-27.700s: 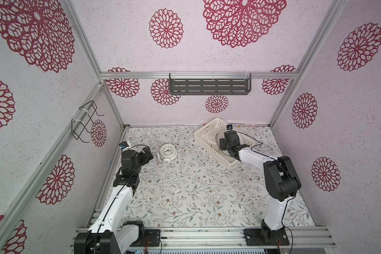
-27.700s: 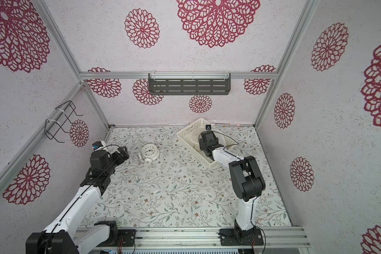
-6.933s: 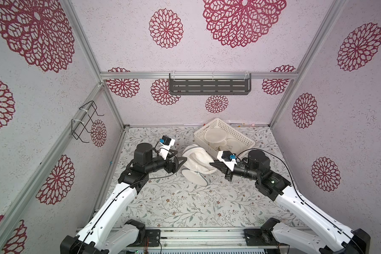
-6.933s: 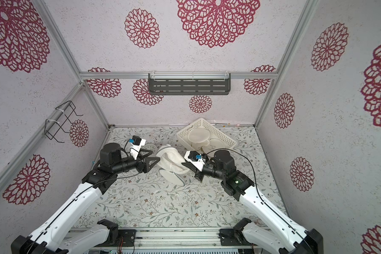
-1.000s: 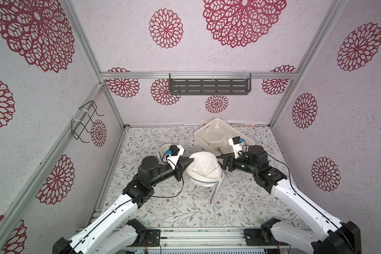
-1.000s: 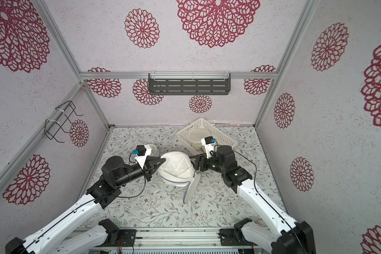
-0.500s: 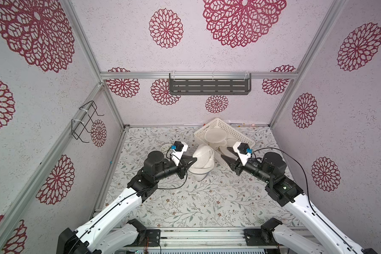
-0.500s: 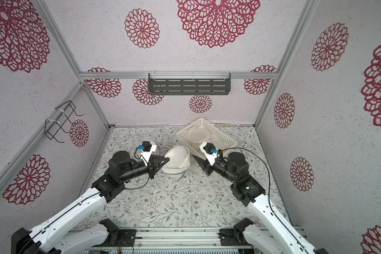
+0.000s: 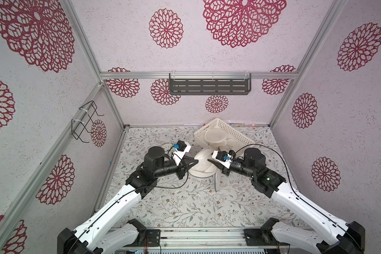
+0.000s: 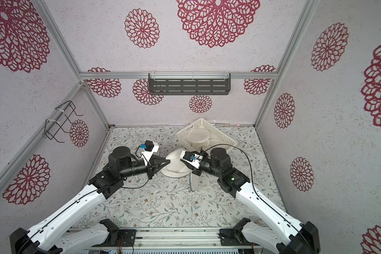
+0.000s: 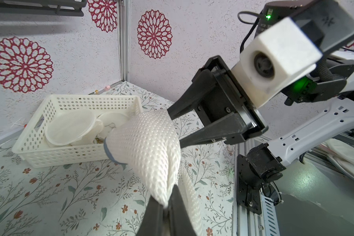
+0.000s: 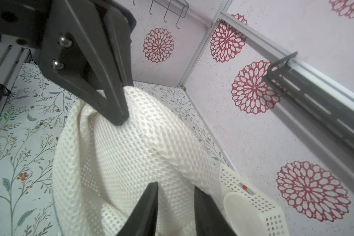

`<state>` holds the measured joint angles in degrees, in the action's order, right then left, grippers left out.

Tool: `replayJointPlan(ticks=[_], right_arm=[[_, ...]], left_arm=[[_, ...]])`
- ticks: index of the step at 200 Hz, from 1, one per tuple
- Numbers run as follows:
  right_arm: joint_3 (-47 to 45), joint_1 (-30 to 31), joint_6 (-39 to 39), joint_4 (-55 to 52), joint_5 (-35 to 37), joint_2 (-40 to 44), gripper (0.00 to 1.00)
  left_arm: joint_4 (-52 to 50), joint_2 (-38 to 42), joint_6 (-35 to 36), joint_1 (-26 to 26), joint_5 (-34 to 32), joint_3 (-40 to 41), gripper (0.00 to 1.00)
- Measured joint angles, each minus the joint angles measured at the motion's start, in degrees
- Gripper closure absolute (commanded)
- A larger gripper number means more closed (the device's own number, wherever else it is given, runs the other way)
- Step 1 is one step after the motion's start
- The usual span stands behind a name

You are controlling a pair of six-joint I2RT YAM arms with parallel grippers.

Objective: Turn the laundry bag inside out
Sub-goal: Turn over the laundry bag.

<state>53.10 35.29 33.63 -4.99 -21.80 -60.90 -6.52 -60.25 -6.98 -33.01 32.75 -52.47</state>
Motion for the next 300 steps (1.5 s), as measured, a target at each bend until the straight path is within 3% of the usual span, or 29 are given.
replayJointPlan(ticks=[47,105,141,183,231,279,300], right_arm=[[3.4,0.0,1.6,-1.2,-3.1,-2.5,0.5],[7.2,0.3,4.0,-8.8,-10.3,-5.9,0.4],[9.5,0.8,6.9,-14.8,-12.9,-7.5,0.39],[10.4,1.7,10.5,-19.8,-13.7,-8.8,0.54],[10.4,1.7,12.0,-23.1,-13.5,-8.9,0.73],[10.4,1.7,11.3,-23.4,-14.1,-9.4,0.77],[10.4,1.7,10.0,-22.6,-14.5,-9.6,0.84]], left_arm=[[-4.7,-1.3,4.5,0.3,3.6,-2.6,1.0],[-16.9,-2.7,19.0,0.5,8.1,-7.7,1.0],[-22.1,-3.2,27.4,0.5,9.7,-9.4,1.0],[-26.0,-3.2,34.8,0.5,9.5,-10.6,1.0],[-28.7,-3.5,40.1,0.1,4.8,-11.2,1.0],[-28.9,-3.5,42.4,-0.2,1.4,-11.6,1.0],[-28.0,-3.5,41.7,-0.2,0.9,-11.5,1.0]])
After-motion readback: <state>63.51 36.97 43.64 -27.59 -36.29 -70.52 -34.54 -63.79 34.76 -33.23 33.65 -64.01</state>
